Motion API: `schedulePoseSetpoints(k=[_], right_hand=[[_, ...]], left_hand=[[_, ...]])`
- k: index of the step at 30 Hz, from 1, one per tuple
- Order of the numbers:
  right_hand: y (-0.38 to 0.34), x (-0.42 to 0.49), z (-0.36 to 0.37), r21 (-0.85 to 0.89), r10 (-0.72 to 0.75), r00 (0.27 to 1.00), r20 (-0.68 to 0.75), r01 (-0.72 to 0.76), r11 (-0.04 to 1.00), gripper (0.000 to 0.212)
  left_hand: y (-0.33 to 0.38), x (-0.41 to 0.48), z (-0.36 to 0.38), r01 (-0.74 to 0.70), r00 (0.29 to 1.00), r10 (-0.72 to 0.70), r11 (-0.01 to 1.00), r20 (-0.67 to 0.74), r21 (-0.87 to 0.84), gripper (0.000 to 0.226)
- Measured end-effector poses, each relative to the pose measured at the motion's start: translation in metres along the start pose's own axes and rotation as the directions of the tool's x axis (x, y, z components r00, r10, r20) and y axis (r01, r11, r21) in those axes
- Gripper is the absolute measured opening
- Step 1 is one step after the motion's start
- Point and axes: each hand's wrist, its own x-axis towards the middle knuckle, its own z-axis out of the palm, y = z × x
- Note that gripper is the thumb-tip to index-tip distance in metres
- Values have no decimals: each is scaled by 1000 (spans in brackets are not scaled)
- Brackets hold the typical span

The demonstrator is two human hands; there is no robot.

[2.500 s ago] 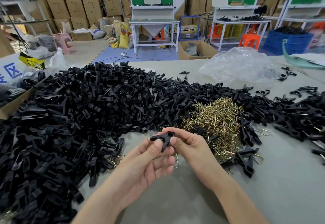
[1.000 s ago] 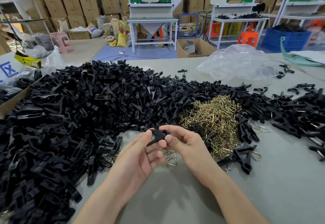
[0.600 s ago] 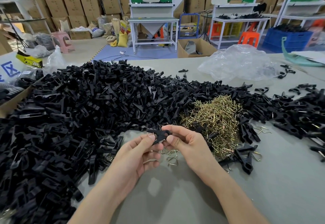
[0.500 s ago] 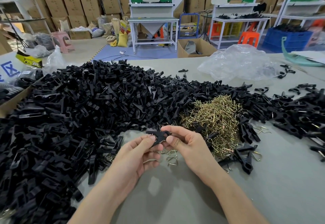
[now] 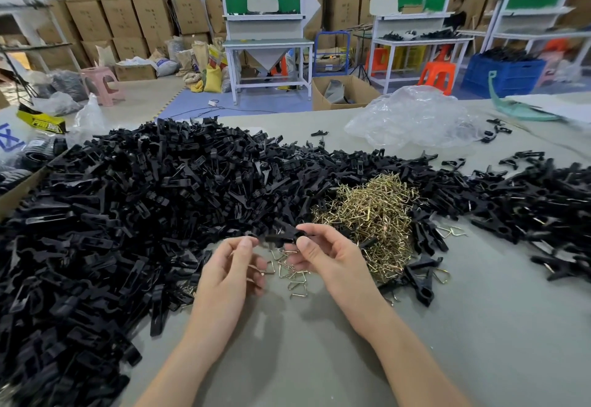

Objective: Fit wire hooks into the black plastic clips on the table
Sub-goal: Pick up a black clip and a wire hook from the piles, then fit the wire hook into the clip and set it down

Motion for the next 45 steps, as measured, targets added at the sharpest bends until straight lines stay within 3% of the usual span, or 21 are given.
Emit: schedulePoseSetpoints(k=[5,7,10,12,15,20,23,26,29,32,34,36,40,45], right_hand=[[-20,-9,-27,339,50,984,-170,11,941,33],[-47,-7,-67,399,-12,958,-288,131,907,33],[-99,-4,-138,497,-85,862,-499,366,787,34],[-122,-8,-170,524,-64,825,-561,414,744,24],[-116,-19,-177,523,-5,860,-510,315,792,35],[-69,-29,-118,455,36,961,-273,96,885,32],[-42,-25,-59,261,34,984,-174,13,965,28],[-19,-18,-4,-55,-29,996,-83,24,998,27],[-2,-13,32,-394,-120,993,-13,105,913,30],[10,-9,49,-593,-216,975,58,208,778,34],[16,-8,52,-642,-266,961,78,252,724,33],[19,-6,50,-631,-290,956,47,253,733,32],[20,0,39,-492,-192,979,-65,136,860,34],[19,6,32,-363,-110,988,-111,63,930,38]], left_hand=[[-1,-4,-3,-35,999,36,999,-6,33,23],[-3,-4,-4,-40,999,41,999,-16,28,24],[-5,-4,-3,-39,999,39,999,-9,26,25],[-6,-5,-1,-38,999,38,999,-5,25,25],[-7,-4,0,-40,999,40,999,-13,31,25],[-9,-2,2,-37,999,38,998,-19,48,25],[-6,-4,4,-44,998,48,994,-39,96,23],[-3,-9,5,-97,990,116,973,-81,208,21],[-3,-8,-5,-155,951,265,856,-161,494,16],[-6,1,-25,-86,839,513,451,-180,888,18],[-12,8,-37,79,838,503,269,-210,960,33],[-15,12,-44,141,886,410,204,-216,969,41],[-16,14,-47,91,943,316,52,-103,995,45],[-9,13,-43,81,955,277,89,-103,993,35]])
